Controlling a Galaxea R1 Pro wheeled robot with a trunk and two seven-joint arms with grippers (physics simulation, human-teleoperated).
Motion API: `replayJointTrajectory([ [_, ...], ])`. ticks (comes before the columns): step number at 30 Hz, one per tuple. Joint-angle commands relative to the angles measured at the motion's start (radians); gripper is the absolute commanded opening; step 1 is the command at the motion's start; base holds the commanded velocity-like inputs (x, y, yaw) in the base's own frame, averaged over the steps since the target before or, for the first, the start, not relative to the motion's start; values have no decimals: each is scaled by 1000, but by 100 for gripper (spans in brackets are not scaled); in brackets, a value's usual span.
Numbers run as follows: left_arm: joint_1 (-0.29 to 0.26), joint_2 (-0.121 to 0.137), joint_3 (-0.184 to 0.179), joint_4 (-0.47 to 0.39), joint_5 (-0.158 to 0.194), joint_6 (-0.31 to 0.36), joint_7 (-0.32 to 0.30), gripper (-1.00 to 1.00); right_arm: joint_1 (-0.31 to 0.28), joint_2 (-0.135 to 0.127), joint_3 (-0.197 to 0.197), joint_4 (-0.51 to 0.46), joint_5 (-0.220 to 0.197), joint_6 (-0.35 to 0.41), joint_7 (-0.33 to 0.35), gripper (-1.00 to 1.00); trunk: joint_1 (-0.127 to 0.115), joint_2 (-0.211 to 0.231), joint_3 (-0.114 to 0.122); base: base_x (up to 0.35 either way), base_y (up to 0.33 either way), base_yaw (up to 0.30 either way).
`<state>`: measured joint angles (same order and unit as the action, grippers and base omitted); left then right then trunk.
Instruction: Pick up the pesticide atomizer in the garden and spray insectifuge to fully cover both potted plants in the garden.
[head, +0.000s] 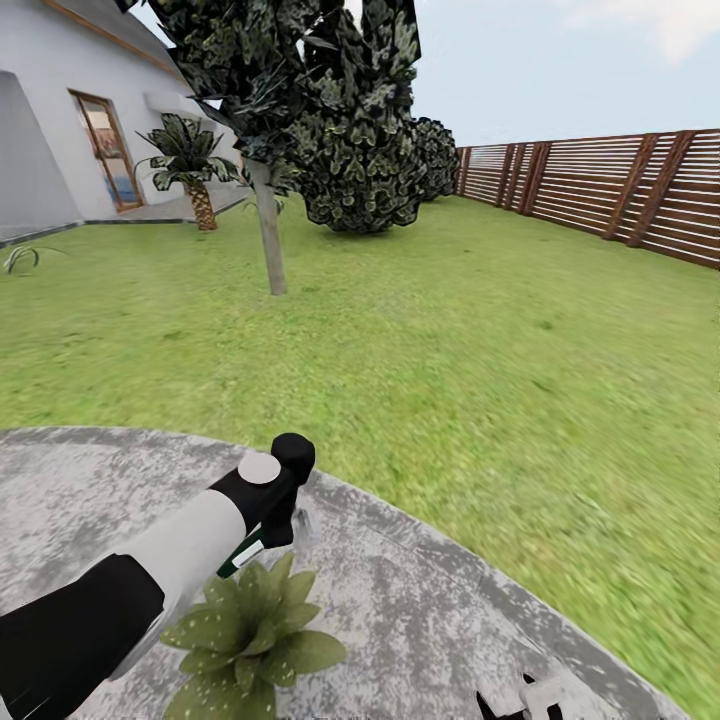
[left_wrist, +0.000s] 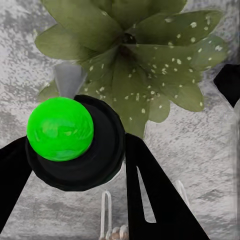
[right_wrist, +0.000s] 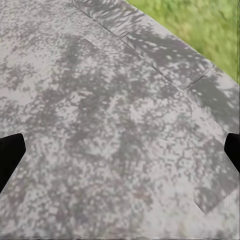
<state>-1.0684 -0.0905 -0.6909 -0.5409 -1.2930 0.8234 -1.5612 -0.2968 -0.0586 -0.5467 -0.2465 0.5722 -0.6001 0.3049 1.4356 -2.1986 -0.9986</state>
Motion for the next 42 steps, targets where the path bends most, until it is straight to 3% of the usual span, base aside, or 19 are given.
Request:
replayJointTrajectory([
  [1,-1,0,-2,-1,-8,10,-10,-100,-1,0,-9,0,2,-3,8,100,0,0,-1,-183,-231,0],
  [11,1,2,-2,1,-7,11,-10,-100,-1,1,-8,1,3,-3,8,100,0,0,-1,-234,-181,157],
  [20,26,4,-2,2,-18,22,-9,-100,-1,0,-7,1,3,-3,8,100,0,0,-1,-18,-9,33],
  [21,42,3,0,2,-22,23,40,-100,-1,0,-7,1,3,-3,8,100,0,0,-1,0,0,0],
  [23,51,3,1,1,-24,24,61,-100,-1,0,-7,1,3,-3,9,100,0,0,-1,0,0,0],
  [37,46,0,-1,-38,-29,25,72,-100,-1,0,-7,2,4,-3,8,100,0,0,-1,0,0,0],
  [42,46,2,-3,-38,-81,24,69,-100,-1,0,-7,2,4,-3,9,100,0,0,-1,0,0,0],
])
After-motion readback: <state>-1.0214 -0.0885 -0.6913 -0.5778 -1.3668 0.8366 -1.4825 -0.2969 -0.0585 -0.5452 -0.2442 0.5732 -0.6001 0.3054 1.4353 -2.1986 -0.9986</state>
